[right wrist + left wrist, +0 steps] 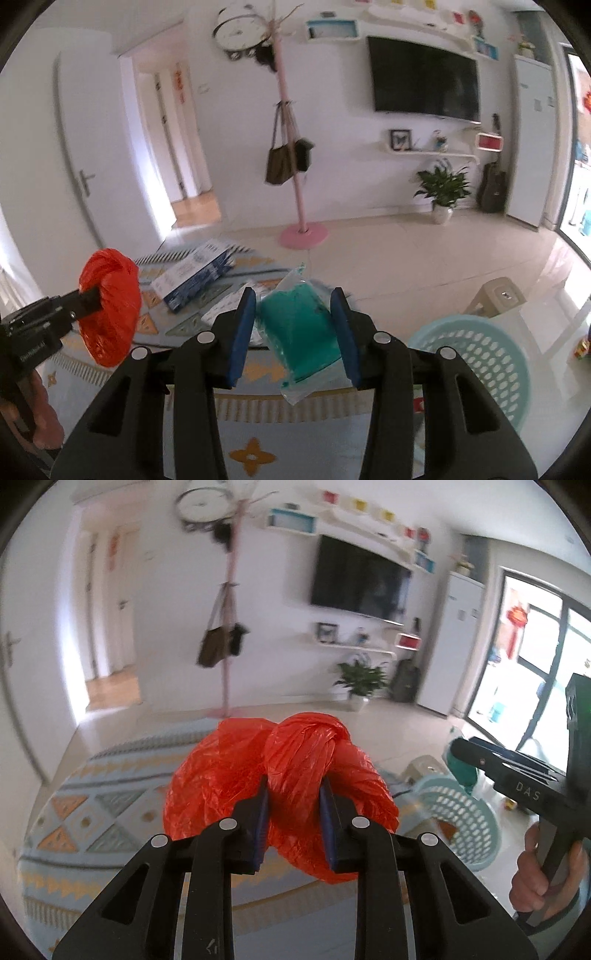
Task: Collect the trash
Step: 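Carry the red bag and teal packet over the basket and open both grippers, then grasp the white milk carton with the left gripper while the right gripper grasps the dotted paper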
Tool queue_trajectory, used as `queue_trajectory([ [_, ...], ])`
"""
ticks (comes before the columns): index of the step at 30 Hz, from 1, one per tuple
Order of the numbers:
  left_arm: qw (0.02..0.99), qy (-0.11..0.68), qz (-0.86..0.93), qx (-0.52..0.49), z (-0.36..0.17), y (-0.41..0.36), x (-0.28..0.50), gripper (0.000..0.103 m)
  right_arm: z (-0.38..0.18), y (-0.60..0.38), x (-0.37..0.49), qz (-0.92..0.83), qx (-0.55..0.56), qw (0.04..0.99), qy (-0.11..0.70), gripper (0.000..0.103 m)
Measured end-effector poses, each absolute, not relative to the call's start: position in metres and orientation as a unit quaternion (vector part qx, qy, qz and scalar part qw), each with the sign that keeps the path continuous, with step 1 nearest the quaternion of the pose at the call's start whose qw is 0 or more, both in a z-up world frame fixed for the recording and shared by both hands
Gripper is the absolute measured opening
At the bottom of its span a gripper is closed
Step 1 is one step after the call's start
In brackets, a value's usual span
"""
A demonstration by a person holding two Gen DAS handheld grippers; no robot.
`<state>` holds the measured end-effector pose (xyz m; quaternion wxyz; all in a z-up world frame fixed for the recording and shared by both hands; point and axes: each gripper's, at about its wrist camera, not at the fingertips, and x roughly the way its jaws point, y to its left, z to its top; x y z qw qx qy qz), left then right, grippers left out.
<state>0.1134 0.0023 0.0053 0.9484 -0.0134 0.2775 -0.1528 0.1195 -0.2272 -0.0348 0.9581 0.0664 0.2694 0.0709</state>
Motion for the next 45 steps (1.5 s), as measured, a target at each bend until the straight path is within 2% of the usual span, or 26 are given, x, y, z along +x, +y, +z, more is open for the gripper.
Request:
queue_trajectory([
  [8,0.938,0.252,-0.233,0.042,0.017,-0.11,0.122,0.022,-0.037,-0.32,0.104,-0.015,0.115,0.959,0.261,0.039],
  [14,0.92,0.266,-0.278,0.068,0.0,-0.184,0.142,0.022,-0.06,-0.376,0.101,-0.072,0.15,0.947,0.276,0.039],
  [27,0.828,0.415,-0.371,0.066,-0.103,-0.262,0.193,0.025,-0.147,-0.445,0.119,-0.141,0.224,0.891,0.368,0.041],
  [29,0.821,0.423,-0.376,0.068,-0.112,-0.266,0.194,0.031,-0.155,-0.449,0.119,-0.141,0.231,0.886,0.376,0.042],
  [30,0.822,0.424,-0.375,0.07,-0.114,-0.267,0.194,0.038,-0.158,-0.451,0.119,-0.14,0.236,0.884,0.379,0.045],
  [31,0.821,0.425,-0.373,0.074,-0.116,-0.267,0.192,0.045,-0.16,-0.453,0.118,-0.14,0.239,0.882,0.381,0.049],
  [32,0.822,0.424,-0.373,0.077,-0.117,-0.267,0.191,0.049,-0.161,-0.455,0.117,-0.141,0.242,0.881,0.381,0.059],
  [33,0.822,0.422,-0.375,0.079,-0.117,-0.265,0.19,0.056,-0.161,-0.456,0.116,-0.142,0.244,0.882,0.378,0.063],
  [34,0.822,0.421,-0.375,0.08,-0.116,-0.267,0.186,0.066,-0.16,-0.456,0.114,-0.142,0.243,0.883,0.376,0.063],
  [37,0.828,0.408,-0.376,0.078,-0.108,-0.261,0.179,0.082,-0.155,-0.453,0.11,-0.14,0.241,0.885,0.373,0.063],
  [40,0.832,0.402,-0.377,0.067,-0.097,-0.253,0.172,0.085,-0.147,-0.449,0.107,-0.135,0.237,0.89,0.366,0.063],
  [45,0.841,0.392,-0.369,0.044,-0.082,-0.234,0.165,0.085,-0.123,-0.43,0.099,-0.133,0.208,0.905,0.347,0.063],
])
